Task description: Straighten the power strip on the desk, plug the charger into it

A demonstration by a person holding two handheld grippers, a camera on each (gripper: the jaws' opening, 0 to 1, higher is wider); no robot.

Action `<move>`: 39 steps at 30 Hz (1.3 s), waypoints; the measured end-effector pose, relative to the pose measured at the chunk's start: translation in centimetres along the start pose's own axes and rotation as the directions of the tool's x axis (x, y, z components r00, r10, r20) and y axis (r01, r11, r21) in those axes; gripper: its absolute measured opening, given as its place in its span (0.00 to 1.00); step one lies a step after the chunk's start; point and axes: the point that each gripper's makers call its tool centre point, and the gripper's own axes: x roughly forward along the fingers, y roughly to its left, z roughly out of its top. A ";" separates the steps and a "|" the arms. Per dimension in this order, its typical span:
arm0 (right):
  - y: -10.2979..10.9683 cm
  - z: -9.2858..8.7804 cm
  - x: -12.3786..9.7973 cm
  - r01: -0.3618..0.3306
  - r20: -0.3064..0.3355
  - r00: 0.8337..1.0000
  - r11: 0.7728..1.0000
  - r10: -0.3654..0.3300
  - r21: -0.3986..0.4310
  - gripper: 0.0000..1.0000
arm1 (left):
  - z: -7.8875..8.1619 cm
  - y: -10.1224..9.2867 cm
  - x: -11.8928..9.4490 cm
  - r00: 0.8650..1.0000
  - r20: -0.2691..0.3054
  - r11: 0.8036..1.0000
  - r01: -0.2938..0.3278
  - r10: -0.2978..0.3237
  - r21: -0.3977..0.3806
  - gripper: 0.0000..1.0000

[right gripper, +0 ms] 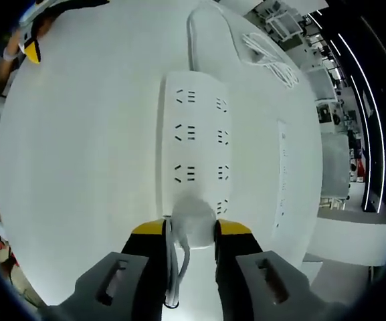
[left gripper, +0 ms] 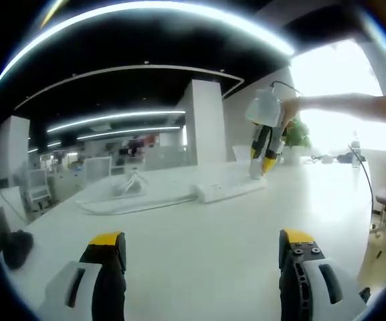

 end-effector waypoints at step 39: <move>0.2 -0.2 0.9 -0.045 -0.048 0.998 0.998 0.047 0.047 0.22 | -0.2 0.1 0.4 1.000 -0.024 1.000 -0.013 0.013 0.011 0.98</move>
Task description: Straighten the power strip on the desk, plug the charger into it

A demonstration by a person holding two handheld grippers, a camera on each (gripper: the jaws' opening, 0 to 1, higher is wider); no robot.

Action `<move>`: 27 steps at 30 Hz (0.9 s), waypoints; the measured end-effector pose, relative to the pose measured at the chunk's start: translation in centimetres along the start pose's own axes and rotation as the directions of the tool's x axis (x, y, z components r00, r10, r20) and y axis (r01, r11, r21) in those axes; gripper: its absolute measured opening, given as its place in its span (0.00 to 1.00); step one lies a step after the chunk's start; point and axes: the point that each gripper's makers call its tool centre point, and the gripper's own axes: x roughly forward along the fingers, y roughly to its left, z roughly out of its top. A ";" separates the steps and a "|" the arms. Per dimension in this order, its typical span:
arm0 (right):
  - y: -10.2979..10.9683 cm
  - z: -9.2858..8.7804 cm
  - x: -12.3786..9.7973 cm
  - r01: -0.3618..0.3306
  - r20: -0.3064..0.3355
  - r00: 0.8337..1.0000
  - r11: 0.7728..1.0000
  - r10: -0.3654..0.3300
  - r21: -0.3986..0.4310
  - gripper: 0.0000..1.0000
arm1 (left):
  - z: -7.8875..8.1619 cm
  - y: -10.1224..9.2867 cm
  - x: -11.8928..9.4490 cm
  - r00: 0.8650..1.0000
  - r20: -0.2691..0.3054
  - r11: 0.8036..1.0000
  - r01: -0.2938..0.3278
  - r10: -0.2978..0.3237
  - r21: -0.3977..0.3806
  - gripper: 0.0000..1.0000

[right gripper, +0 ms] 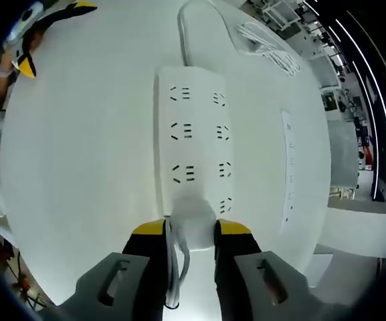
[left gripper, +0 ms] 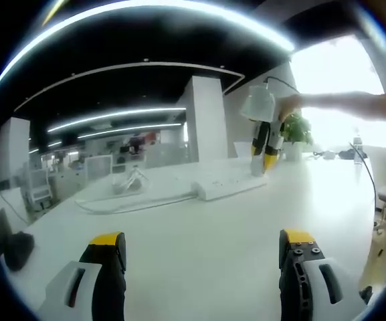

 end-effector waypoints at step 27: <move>-0.4 -0.1 0.0 0.037 0.105 0.994 0.999 -0.035 -0.014 0.26 | -0.1 0.0 0.3 1.000 -0.010 1.000 0.006 -0.006 -0.008 0.98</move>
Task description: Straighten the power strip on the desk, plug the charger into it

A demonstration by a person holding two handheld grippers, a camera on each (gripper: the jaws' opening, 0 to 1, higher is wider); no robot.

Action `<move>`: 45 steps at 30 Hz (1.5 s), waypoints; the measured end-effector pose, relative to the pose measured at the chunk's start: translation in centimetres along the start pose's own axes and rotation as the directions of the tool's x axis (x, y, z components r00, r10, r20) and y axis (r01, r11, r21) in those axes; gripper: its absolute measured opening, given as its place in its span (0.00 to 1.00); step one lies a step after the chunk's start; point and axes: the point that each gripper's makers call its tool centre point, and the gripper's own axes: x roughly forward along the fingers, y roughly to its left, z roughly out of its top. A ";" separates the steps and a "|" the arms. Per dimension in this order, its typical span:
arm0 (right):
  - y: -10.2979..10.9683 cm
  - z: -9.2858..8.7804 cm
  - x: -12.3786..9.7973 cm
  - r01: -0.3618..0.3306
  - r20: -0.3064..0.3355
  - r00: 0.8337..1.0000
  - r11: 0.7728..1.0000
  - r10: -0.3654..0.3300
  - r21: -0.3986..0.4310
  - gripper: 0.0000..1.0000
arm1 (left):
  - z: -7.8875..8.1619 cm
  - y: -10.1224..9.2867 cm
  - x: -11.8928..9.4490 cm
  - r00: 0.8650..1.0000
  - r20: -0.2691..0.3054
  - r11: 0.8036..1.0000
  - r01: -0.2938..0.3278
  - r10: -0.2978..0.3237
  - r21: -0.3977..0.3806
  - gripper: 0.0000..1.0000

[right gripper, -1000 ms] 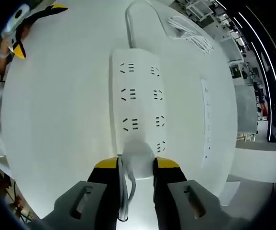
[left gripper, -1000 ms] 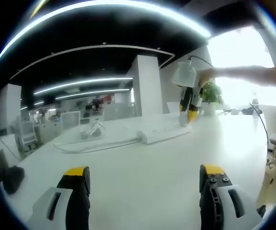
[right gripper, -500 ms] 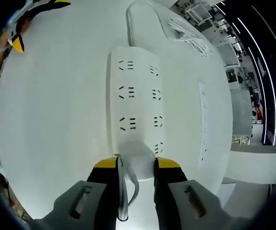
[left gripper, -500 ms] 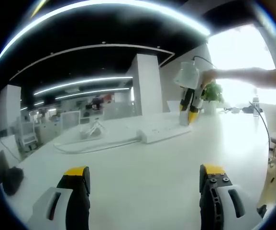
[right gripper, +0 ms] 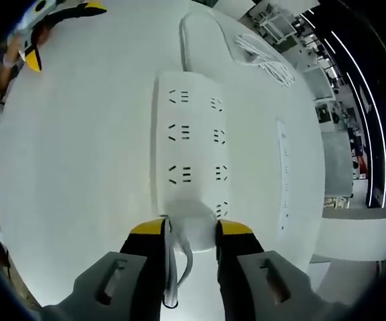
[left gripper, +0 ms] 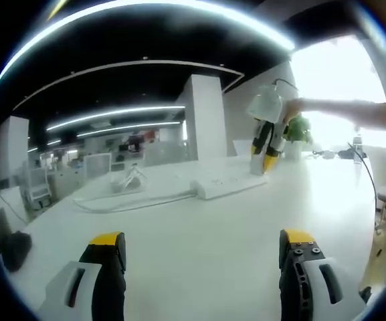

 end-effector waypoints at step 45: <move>-0.4 1.3 -0.9 0.029 0.168 0.985 0.998 -0.039 0.064 0.72 | 0.1 0.1 0.0 1.000 0.008 1.000 0.004 -0.004 -0.010 0.99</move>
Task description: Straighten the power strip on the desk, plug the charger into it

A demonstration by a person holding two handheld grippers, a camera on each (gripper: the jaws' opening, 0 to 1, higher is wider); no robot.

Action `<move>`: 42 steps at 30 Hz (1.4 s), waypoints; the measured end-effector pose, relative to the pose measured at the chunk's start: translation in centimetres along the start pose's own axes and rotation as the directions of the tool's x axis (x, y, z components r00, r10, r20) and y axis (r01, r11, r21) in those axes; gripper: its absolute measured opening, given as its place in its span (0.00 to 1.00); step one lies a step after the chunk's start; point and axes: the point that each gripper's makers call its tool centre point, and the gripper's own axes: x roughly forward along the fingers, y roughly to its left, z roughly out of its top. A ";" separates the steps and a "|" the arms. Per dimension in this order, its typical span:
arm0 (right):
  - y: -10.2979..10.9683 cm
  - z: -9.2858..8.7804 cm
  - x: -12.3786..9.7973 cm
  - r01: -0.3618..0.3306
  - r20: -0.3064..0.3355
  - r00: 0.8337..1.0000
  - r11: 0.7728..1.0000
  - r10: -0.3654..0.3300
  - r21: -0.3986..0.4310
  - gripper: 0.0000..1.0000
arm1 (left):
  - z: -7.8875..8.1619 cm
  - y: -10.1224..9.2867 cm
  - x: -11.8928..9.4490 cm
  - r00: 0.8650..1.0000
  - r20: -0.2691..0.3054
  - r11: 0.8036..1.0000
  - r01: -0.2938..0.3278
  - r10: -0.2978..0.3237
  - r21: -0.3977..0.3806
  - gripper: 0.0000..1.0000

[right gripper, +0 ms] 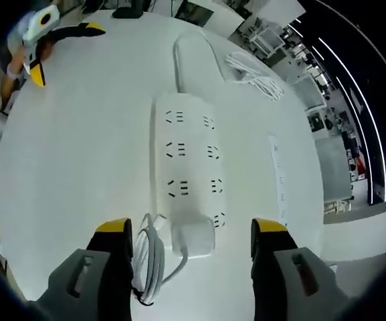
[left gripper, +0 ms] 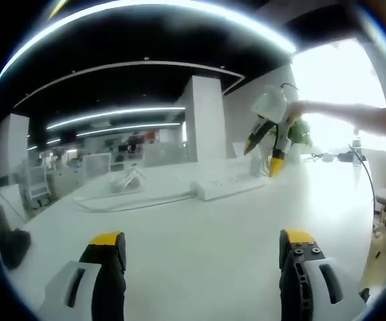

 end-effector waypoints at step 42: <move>-1.4 1.7 -5.2 -0.024 0.334 0.936 0.927 -0.110 0.374 1.00 | 1.0 0.0 -0.4 1.000 0.001 1.000 -0.004 0.004 -0.011 0.99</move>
